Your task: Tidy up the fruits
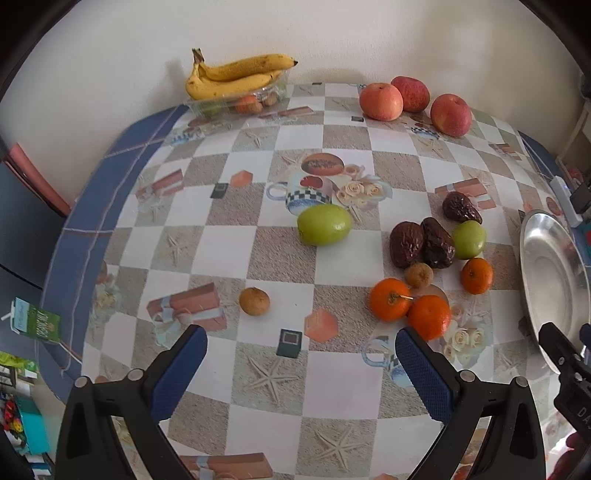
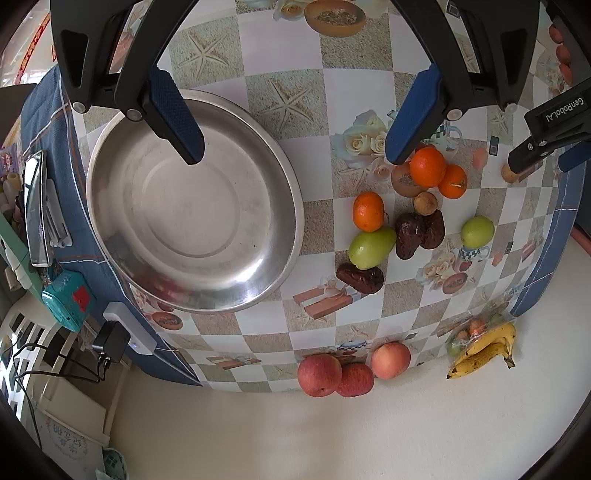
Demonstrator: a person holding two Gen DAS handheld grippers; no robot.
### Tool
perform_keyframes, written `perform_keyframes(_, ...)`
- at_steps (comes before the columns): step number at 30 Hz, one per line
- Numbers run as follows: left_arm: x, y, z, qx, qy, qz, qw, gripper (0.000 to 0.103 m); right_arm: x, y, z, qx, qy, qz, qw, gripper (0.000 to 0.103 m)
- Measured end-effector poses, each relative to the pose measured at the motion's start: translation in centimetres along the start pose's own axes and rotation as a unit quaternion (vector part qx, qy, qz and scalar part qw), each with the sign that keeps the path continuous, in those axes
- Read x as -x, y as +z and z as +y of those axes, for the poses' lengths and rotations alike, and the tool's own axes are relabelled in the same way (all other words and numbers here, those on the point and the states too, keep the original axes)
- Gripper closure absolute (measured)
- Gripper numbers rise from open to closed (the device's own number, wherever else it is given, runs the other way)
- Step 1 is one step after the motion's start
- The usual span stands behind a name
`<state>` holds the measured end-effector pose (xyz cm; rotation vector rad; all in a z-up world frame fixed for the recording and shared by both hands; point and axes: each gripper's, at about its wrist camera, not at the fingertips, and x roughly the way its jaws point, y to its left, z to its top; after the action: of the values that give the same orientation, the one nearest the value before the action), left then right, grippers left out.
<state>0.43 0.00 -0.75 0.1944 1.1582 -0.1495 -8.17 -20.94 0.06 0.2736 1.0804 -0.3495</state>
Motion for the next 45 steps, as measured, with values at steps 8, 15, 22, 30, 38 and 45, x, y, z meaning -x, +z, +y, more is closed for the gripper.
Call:
perform_keyframes(8, -0.2, 0.1, 0.3, 0.012, -0.014, 0.004, 0.9998, 0.0, -0.2, 0.0, -0.1, -0.001, -0.001, 0.003, 1.0, 0.004)
perform_keyframes(15, -0.3, 0.6, 0.7, 0.019, -0.013, -0.011, 0.9997, 0.0, -0.4, 0.0, 0.0, -0.001, -0.001, 0.008, 1.0, 0.004)
perform_keyframes(22, 0.1, 2.0, 1.2, 0.037, -0.017, -0.042, 0.9983, 0.0, 0.2, 1.0, 0.3, -0.02, 0.025, -0.018, 0.999, 0.004)
perform_keyframes(30, 0.4, 3.5, 1.4, 0.05, -0.05, -0.089, 0.9935, 0.0, 0.5, 3.0, 2.4, 0.001, 0.046, -0.025, 0.999, 0.004)
perform_keyframes(38, -0.6, 4.7, 1.2, 0.047, -0.08, -0.052, 0.9943, 0.0, 0.2, 4.5, 4.7, 0.022, 0.051, -0.028, 0.998, 0.004)
perform_keyframes(45, -1.2, 5.5, 1.9, 0.069, -0.095, -0.05, 0.9918, 0.0, -1.3, 5.4, 6.0, 0.01, 0.067, -0.011, 0.998, 0.004)
